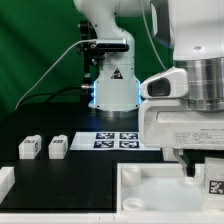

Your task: Assemble one leg

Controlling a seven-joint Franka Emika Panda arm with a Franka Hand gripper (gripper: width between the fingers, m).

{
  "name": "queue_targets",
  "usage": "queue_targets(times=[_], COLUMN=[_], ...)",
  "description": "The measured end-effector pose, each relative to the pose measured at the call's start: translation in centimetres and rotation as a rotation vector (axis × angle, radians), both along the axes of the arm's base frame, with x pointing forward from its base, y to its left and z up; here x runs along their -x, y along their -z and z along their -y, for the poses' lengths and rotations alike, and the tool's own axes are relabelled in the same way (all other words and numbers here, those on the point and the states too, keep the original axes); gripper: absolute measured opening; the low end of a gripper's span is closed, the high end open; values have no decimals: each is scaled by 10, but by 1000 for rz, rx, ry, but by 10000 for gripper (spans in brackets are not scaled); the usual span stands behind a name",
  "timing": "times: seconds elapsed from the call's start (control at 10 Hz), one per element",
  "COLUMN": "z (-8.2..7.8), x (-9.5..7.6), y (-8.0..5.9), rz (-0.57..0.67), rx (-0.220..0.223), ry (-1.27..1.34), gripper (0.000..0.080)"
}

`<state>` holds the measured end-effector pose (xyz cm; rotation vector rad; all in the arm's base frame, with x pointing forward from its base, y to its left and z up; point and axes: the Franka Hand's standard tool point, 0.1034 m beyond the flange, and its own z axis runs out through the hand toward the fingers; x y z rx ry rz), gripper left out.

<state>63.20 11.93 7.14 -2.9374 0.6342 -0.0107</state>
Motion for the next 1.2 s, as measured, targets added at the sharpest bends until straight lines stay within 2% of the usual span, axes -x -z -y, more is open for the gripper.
queue_targets(times=[0.1, 0.2, 0.3, 0.5, 0.7, 0.9, 1.0, 1.2], z=[0, -2, 0, 0, 2, -3, -2, -3], x=[0, 0, 1, 1, 0, 0, -1, 2], y=[0, 0, 1, 1, -3, -2, -1, 2], rz=[-2, -18, -36, -58, -154, -226, -234, -232], rx=[-2, -13, -14, -24, -97, -150, -158, -151], ry=[16, 122, 230, 384, 886, 1212, 1294, 1283], gripper=[525, 341, 298, 298, 298, 294, 293, 293])
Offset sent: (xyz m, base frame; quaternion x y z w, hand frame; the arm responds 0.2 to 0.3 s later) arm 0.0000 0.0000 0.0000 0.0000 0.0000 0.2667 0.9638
